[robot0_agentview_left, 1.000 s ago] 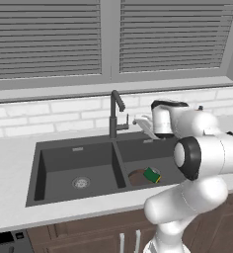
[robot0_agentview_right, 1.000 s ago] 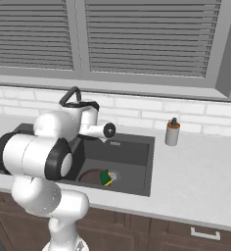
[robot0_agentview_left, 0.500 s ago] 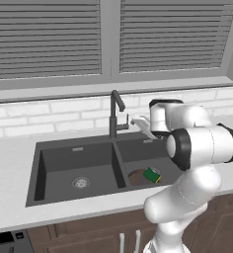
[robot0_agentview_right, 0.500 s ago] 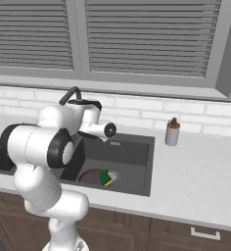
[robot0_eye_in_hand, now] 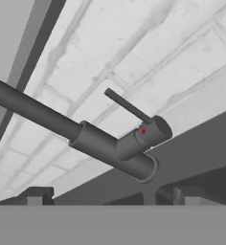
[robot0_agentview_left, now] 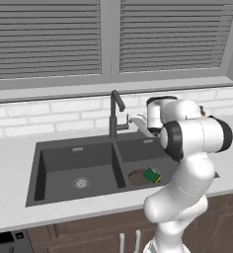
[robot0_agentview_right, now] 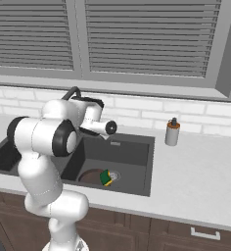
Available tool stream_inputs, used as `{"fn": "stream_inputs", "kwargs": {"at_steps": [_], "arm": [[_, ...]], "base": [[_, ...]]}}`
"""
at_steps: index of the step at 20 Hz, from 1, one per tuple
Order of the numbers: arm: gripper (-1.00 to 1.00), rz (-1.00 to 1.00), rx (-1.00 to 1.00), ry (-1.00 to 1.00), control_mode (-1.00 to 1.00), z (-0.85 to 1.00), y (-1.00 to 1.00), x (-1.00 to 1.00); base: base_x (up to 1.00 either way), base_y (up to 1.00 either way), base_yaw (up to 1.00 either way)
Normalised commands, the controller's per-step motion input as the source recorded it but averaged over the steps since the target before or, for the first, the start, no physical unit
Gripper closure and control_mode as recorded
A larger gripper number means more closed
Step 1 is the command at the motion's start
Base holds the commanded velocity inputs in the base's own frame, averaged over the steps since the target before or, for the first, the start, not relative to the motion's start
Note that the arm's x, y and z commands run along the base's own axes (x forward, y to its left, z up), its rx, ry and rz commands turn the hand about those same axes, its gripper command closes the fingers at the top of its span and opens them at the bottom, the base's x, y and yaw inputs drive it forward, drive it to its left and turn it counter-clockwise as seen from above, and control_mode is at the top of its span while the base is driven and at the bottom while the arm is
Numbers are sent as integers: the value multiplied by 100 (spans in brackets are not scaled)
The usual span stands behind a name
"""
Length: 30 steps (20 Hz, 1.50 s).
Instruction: Pick the pan and sponge and place them into the sink. Then turn on the water.
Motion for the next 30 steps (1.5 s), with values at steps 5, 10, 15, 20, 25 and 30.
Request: {"fn": "stream_inputs", "kwargs": {"at_steps": [5,10,15,20,25,30], "arm": [[-100,0,0,0,-100,-23,3,17],[-100,0,0,0,-100,-11,1,23],[-100,0,0,0,-100,-16,8,20],[-100,0,0,0,-100,-12,2,22],[-100,0,0,0,-100,-4,0,27],[-100,0,0,0,-100,-13,4,22]], "base": [[0,0,0],[0,0,0],[0,0,0],[0,0,0],[0,0,0],[0,0,0]]}}
